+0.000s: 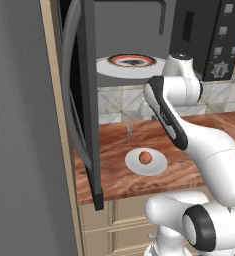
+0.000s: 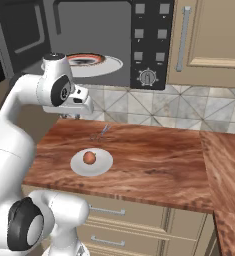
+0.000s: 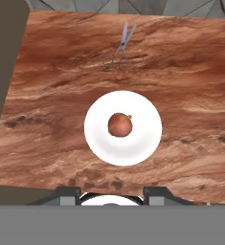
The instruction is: Pick the onion from the counter and place it in the microwave.
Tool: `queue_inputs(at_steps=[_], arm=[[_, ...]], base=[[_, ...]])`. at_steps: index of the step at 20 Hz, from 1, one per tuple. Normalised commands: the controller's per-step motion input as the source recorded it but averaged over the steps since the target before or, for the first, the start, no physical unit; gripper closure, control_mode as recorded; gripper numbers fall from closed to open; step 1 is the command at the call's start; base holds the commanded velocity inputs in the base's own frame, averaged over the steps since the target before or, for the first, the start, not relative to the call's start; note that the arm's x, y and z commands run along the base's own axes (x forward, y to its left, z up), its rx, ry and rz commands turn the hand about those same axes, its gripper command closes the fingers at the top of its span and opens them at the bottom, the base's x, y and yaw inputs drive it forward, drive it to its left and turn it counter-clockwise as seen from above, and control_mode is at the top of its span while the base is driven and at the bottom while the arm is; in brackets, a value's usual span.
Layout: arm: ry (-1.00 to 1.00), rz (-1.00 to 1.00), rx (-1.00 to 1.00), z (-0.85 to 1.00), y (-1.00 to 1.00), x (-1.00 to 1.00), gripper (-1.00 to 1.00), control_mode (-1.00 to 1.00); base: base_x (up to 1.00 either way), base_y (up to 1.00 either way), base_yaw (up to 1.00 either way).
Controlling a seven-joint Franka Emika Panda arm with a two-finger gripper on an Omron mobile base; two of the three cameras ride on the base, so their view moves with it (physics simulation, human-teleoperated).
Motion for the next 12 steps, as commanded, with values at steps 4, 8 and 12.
queue_inputs(at_steps=[4, 8, 12], arm=[[-0.01, 0.0, 0.0, -0.01, 0.0, -0.25, -1.0, -1.0], [0.0, 0.0, 0.0, -0.41, -0.26, -0.62, -1.0, -1.0], [-0.04, 0.0, -0.03, -0.74, -0.05, -0.48, -1.0, -1.0]], base=[[0.0, 0.0, 0.0], [0.0, 0.0, 0.0], [0.0, 0.0, 0.0]])
